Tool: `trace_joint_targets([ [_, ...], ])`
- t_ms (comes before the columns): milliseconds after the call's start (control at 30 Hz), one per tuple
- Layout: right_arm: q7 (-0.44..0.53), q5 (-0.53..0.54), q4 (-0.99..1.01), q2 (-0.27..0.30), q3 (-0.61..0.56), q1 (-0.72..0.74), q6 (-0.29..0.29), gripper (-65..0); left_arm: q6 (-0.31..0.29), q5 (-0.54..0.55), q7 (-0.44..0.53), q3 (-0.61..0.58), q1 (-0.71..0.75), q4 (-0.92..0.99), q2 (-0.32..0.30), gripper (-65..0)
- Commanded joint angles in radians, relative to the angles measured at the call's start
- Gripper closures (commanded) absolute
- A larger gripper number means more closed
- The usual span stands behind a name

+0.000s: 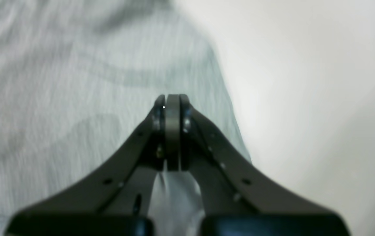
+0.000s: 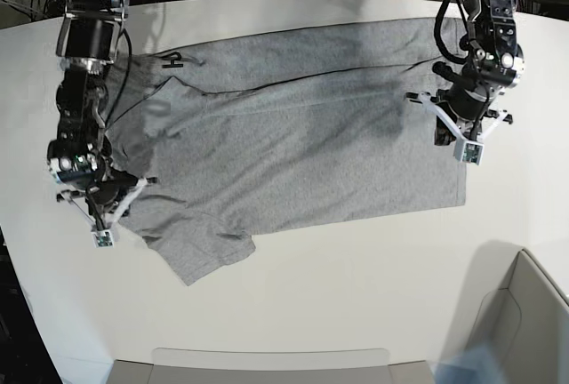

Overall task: Fold the T-shirt properly
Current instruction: 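Release the shirt and move both grippers toward the hem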

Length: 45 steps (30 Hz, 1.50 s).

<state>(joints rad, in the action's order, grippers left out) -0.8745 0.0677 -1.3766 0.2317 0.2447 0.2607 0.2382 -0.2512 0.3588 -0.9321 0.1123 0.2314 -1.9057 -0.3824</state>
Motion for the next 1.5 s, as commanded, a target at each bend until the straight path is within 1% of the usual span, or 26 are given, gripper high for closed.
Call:
trace_joint_targets([
  [0,0.05,-0.022,0.062,0.008,0.003,0.059,-0.004,0.0,-0.001,0.001,0.006,0.003,-0.007,-0.016,-0.007,0.0],
  [100,0.165,-0.039,0.294,0.022,0.0,0.139,-0.006,0.0,-0.001,0.004,0.006,-0.003,-0.008,-0.016,-0.003,0.0],
  [200,0.266,-0.041,0.478,0.067,-0.009,0.188,-0.006,0.0,-0.001,0.004,0.006,-0.003,-0.007,-0.015,-0.002,0.0],
  [233,0.285,-0.041,0.518,0.077,-0.018,0.193,-0.007,0.0,-0.001,0.004,0.006,-0.003,-0.007,-0.015,-0.002,0.0],
  [300,0.285,-0.039,0.549,0.097,-0.044,0.187,-0.024,0.0,-0.001,0.004,0.006,-0.003,-0.007,-0.015,0.004,0.0],
  [367,0.269,-0.039,0.541,0.11,-0.078,0.13,-0.047,0.0,-0.001,0.001,0.006,0.005,-0.01,-0.015,0.04,0.0],
  [433,0.255,-0.039,0.483,0.127,-0.11,0.059,-0.058,0.0,-0.001,0.001,0.006,0.007,-0.01,-0.015,0.067,0.0],
  [533,0.154,-0.024,0.311,0.131,-0.104,-0.099,-0.061,0.0,0.0,0.001,0.006,-0.003,-0.01,-0.013,0.076,0.0],
  [600,0.093,0.027,0.184,0.133,-0.08,-0.208,-0.059,0.0,0.0,0.001,0.006,-0.001,-0.011,-0.013,0.076,0.0],
  [667,0.031,0.103,0.058,0.134,-0.043,-0.317,-0.059,0.0,0.0,0.001,0.006,0.005,-0.011,-0.013,0.076,0.0],
  [767,0.01,0.205,-0.063,0.137,0.031,-0.444,-0.058,0.0,0.0,0.001,0.006,0.003,-0.028,-0.013,0.076,0.0],
  [900,0.01,0.232,-0.174,0.136,0.063,-0.496,-0.056,0.0,0.0,0.003,0.006,-0.003,-0.039,-0.013,0.076,0.0],
  [967,0.004,0.232,-0.251,0.131,0.064,-0.496,-0.058,0.0,0.0,0.003,0.006,-0.003,-0.039,-0.013,0.076,0.0],
  [1000,0.004,0.232,-0.289,0.13,0.064,-0.496,-0.058,-2.2,0.0,0.003,0.006,-0.003,-0.039,-0.013,0.076,0.0],
  [1100,0.005,0.234,-0.39,0.13,0.066,-0.469,-0.058,-17.2,0.0,0.003,0.006,-0.003,-0.039,-0.013,0.076,0.0],
  [1167,0.01,0.234,-0.415,0.137,0.066,-0.423,-0.052,-26.2,0.0,0.003,0.006,-0.003,-0.037,-0.013,0.076,0.0],
  [1200,0.01,0.234,-0.409,0.137,0.066,-0.381,-0.052,-29.2,0.0,0.003,0.006,-0.003,-0.037,-0.013,0.076,0.0],
  [1233,0.01,0.234,-0.399,0.137,0.066,-0.335,-0.052,-30.1,0.0,0.003,0.006,-0.003,-0.037,-0.013,0.076,0.0],
  [1333,0.01,0.235,-0.287,0.134,0.063,-0.196,-0.052,-29.8,0.0,0.003,0.006,-0.003,-0.037,-0.013,0.076,0.0],
  [1400,0.011,0.24,-0.146,0.131,0.058,-0.084,-0.05,-29.8,0.0,0.003,0.006,-0.003,-0.037,-0.013,0.076,0.0],
  [1467,0.018,0.292,0.021,0.136,0.057,0.019,-0.05,-29.8,0.0,0.004,0.006,-0.003,-0.037,-0.013,0.076,0.0],
])
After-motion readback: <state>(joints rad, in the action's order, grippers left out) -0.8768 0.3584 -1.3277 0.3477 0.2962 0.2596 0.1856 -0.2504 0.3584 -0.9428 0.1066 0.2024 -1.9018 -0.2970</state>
